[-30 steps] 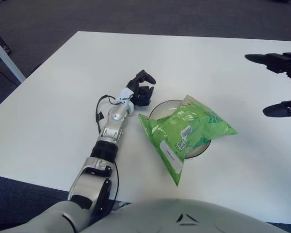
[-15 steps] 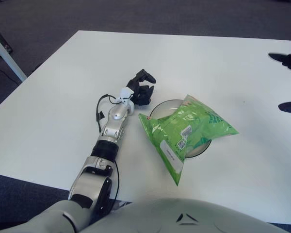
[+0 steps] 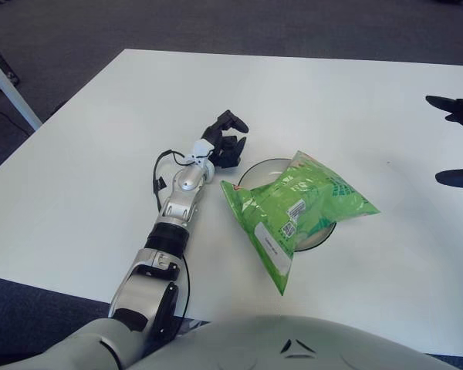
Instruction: Put the snack into the plate.
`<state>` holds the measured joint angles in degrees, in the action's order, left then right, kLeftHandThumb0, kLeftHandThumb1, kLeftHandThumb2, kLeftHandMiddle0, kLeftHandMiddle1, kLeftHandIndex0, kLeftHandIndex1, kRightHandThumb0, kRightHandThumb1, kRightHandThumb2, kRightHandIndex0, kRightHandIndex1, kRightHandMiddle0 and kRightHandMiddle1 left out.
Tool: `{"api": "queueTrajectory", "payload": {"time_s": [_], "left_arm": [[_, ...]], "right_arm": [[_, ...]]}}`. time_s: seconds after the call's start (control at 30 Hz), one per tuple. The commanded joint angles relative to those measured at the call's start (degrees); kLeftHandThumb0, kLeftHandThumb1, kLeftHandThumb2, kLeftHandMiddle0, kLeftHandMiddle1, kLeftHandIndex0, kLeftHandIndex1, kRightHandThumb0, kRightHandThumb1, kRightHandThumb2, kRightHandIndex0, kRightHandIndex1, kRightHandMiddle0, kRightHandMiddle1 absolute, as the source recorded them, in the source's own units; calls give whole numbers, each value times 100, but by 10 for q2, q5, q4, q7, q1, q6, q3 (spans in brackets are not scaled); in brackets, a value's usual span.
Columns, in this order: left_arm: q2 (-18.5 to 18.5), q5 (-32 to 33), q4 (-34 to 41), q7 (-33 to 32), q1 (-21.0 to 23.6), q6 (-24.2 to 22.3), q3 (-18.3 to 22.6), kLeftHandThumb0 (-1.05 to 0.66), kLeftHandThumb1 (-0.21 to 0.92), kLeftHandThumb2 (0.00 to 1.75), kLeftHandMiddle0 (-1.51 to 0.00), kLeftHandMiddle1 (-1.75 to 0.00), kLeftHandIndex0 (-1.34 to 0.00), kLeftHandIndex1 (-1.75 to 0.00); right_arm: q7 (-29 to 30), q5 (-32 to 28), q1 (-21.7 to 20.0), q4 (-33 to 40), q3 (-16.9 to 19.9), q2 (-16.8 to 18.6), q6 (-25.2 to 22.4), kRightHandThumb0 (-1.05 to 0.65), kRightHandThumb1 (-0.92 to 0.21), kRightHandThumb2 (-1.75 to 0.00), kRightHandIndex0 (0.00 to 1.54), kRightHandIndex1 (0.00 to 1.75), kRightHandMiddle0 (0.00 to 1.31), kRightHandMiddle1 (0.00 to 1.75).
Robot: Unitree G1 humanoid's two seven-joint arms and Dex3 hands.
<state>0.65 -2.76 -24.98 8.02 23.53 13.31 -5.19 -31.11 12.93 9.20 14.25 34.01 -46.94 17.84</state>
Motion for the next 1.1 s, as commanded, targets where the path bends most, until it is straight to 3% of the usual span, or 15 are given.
{"api": "queueTrajectory", "payload": {"time_s": [0.0,0.13,0.2,0.37,0.67,1.07], "left_arm": [[-1,-6,-25,-9,-34,-10,-1,-38,68,85,-103,-175,-33,-175],[-1,-5,-28,-9,-33,-6,-1,-38,68,85,-102,-175,-33,-175],[-1,-5,-31,-8,-31,-3,0,-38,68,85,-101,-175,-33,-175],[0,-8,-32,-10,-31,-2,-1,-38,68,85,-101,-175,-33,-175],[1,-5,-36,-8,-25,-4,-1,-38,69,84,-102,-175,-33,-175],[3,-11,-50,-12,-19,12,-2,-38,68,85,-102,-175,-33,-175]], "right_arm": [[46,-5,16,10,1,51,-21,-105,-92,-27,0,44,0,22],[77,-35,37,66,8,118,-88,-105,-92,-26,0,34,0,21],[99,-56,40,57,15,152,-111,-104,-92,-27,0,28,0,19],[137,-87,19,36,8,186,-141,-96,-92,-30,1,22,0,21],[155,-143,0,16,3,201,-144,-90,-92,-39,4,30,0,38],[167,-159,4,23,-9,206,-143,-94,-92,-51,0,43,0,46]]}}
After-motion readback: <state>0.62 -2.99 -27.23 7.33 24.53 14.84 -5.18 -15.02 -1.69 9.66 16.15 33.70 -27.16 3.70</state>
